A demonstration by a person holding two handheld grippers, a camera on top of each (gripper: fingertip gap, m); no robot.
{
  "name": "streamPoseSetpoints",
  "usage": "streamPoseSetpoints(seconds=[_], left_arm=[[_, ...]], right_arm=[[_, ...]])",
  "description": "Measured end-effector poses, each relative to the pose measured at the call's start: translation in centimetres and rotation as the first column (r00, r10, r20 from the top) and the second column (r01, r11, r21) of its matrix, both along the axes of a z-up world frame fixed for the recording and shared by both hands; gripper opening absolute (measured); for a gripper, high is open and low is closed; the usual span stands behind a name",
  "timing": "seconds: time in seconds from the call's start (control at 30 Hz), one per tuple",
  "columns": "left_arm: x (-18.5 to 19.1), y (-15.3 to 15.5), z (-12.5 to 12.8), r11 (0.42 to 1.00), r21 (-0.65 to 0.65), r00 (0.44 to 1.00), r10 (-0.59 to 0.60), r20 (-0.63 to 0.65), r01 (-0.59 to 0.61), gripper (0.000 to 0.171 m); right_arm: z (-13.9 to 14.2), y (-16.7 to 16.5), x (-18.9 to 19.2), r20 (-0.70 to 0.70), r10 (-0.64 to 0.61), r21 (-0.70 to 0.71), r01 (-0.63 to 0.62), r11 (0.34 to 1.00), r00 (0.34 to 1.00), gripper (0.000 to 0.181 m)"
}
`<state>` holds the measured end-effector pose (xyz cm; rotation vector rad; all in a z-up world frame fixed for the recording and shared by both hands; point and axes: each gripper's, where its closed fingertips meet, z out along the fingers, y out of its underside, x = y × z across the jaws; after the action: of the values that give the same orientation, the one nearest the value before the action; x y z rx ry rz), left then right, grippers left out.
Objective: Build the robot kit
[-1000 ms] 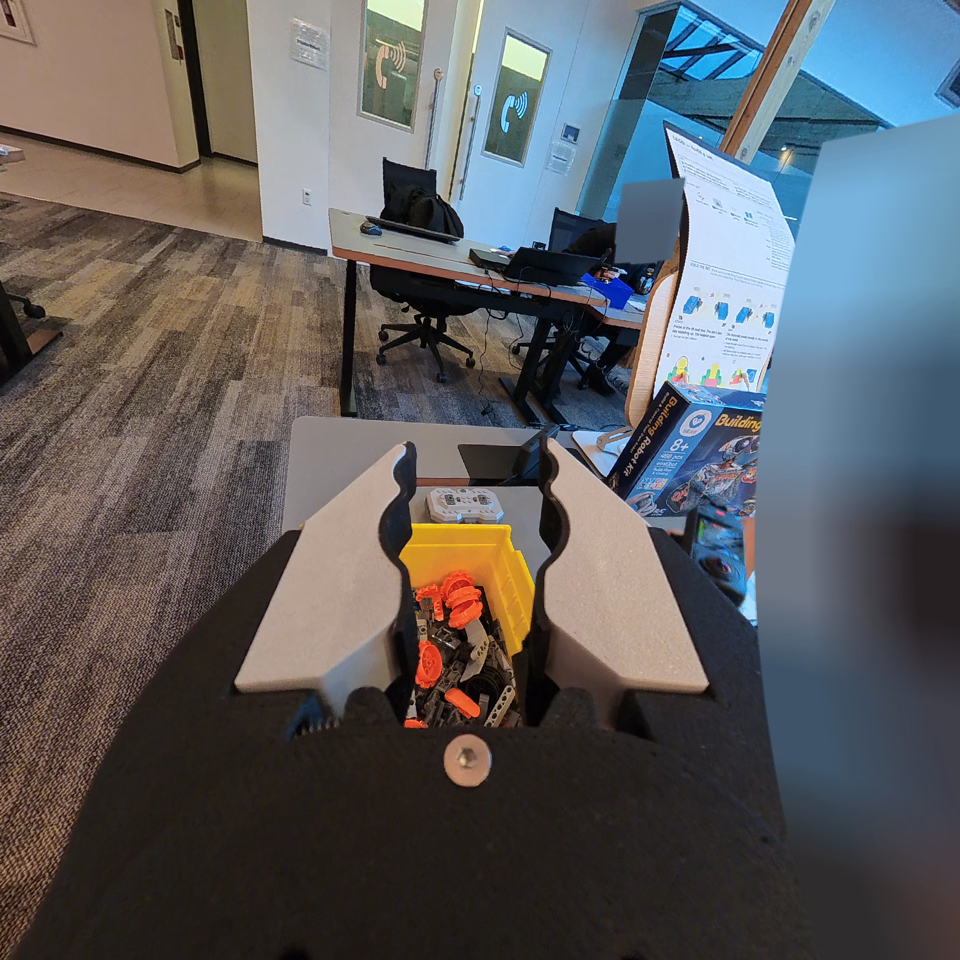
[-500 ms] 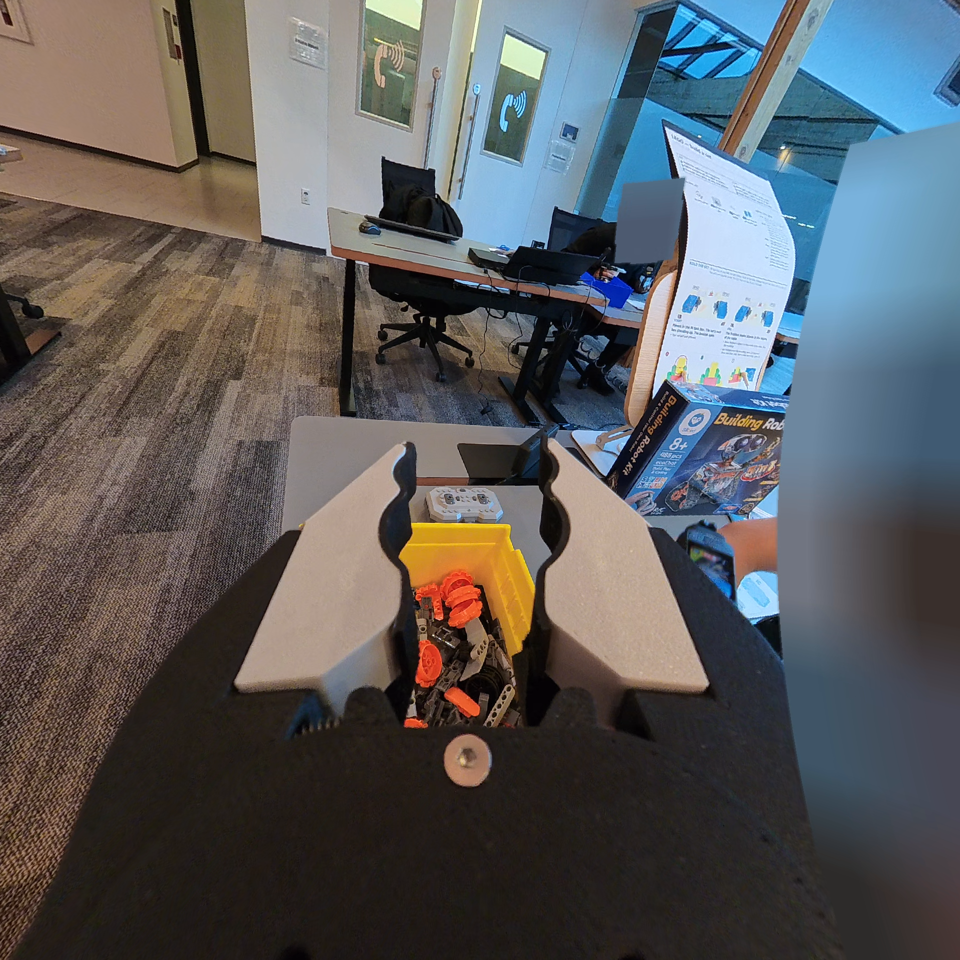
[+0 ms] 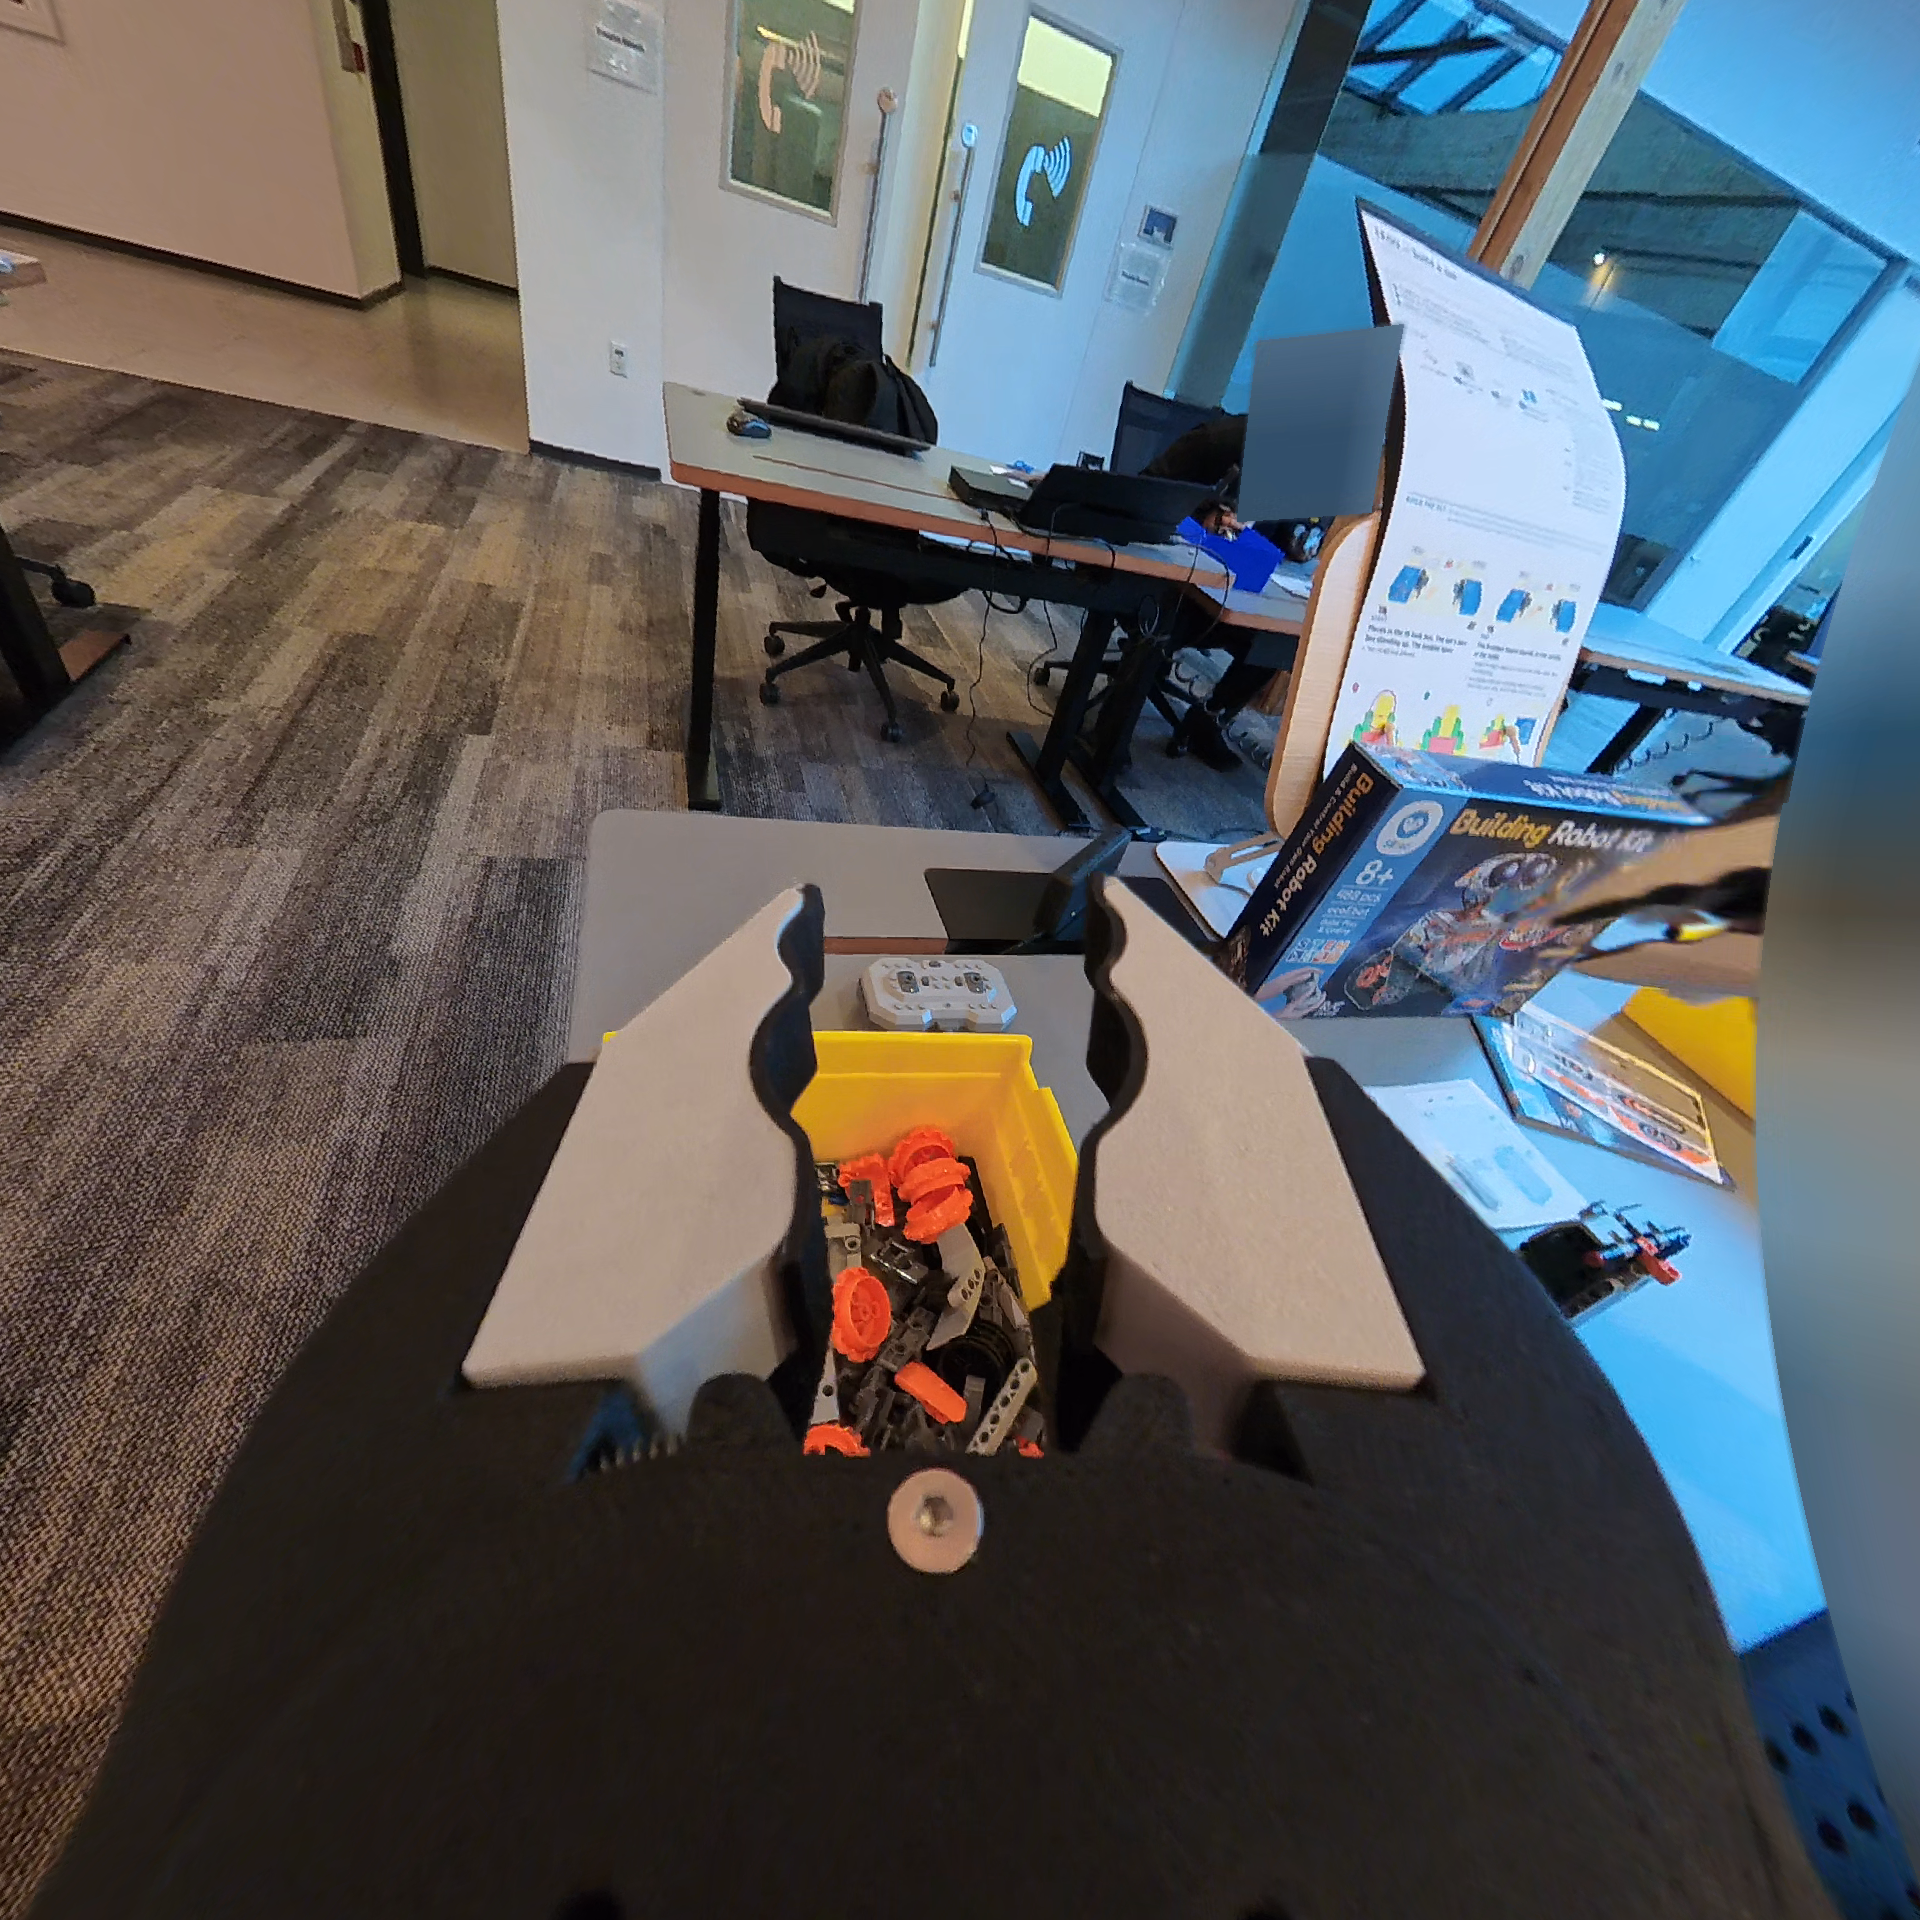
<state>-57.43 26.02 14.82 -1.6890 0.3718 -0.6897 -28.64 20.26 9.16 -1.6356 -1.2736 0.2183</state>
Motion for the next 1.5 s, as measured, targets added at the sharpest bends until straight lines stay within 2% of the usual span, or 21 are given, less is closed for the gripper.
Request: streamPoseSetpoints(seconds=[0.13,0.3,0.43,0.5,0.57,0.6,0.7,0.83,0.97,1.1,1.2,1.33,1.5], left_arm=[[1.4,0.0,-0.2,1.0,-0.003,0.999,-0.029,-0.026,0.029,0.049],[2.7,0.3,-1.3,0.998,-0.042,0.995,-0.059,-0.084,0.055,0.049],[2.9,0.8,-2.0,0.996,-0.07,0.993,-0.058,-0.101,0.051,0.049],[2.8,1.0,-2.4,0.996,-0.083,0.992,-0.048,-0.118,0.038,0.05],[2.7,1.2,-2.7,0.996,-0.092,0.99,-0.033,-0.134,0.021,0.049],[2.7,1.3,-2.8,0.995,-0.095,0.989,-0.028,-0.142,0.014,0.049],[3.0,1.4,-3.2,0.994,-0.108,0.986,-0.023,-0.166,0.006,0.05],[4.3,1.5,-3.5,0.995,-0.105,0.978,-0.025,-0.208,0.003,0.05],[6.0,1.3,-3.6,0.996,-0.084,0.965,-0.026,-0.26,0.004,0.05],[6.4,1.7,-4.0,0.996,-0.078,0.95,0.015,-0.311,-0.041,0.051],[6.9,2.1,-4.6,0.995,-0.082,0.936,0.031,-0.35,-0.064,0.051],[8.0,2.4,-5.2,0.994,-0.095,0.927,0.014,-0.374,-0.054,0.051],[9.1,2.6,-4.4,0.998,-0.041,0.933,0.025,-0.36,-0.042,0.05]], right_arm=[[-0.1,-4.2,3.0,-0.217,-0.134,-0.002,0.137,0.991,0.967,0.016],[0.7,-7.6,6.5,-0.491,-0.238,0.037,0.293,0.955,0.838,0.024],[0.6,-8.4,8.7,-0.548,-0.297,0.127,0.429,0.895,0.782,0.026],[0.6,-8.6,8.6,-0.58,-0.288,0.134,0.438,0.889,0.762,0.018],[1.0,-8.6,8.0,-0.646,-0.269,0.097,0.427,0.899,0.714,0.018],[1.2,-8.6,7.5,-0.658,-0.261,0.086,0.415,0.906,0.706,0.018],[1.5,-8.5,7.2,-0.602,-0.288,0.125,0.444,0.887,0.745,0.017],[0.3,-8.6,8.8,-0.564,-0.35,0.134,0.501,0.855,0.748,0.015],[-1.7,-8.5,13.1,-0.625,-0.421,0.053,0.574,0.817,0.657,0.013],[-2.9,-8.3,18.3,-0.679,-0.501,-0.019,0.67,0.742,0.536,0.009],[-4.6,-7.5,20.8,-0.679,-0.559,-0.076,0.712,0.698,0.475,0.009],[-6.7,-6.4,21.4,-0.661,-0.604,-0.144,0.715,0.684,0.445,0.009],[-8.5,-5.5,20.8,-0.621,-0.634,-0.169,0.711,0.683,0.461,0.009]])
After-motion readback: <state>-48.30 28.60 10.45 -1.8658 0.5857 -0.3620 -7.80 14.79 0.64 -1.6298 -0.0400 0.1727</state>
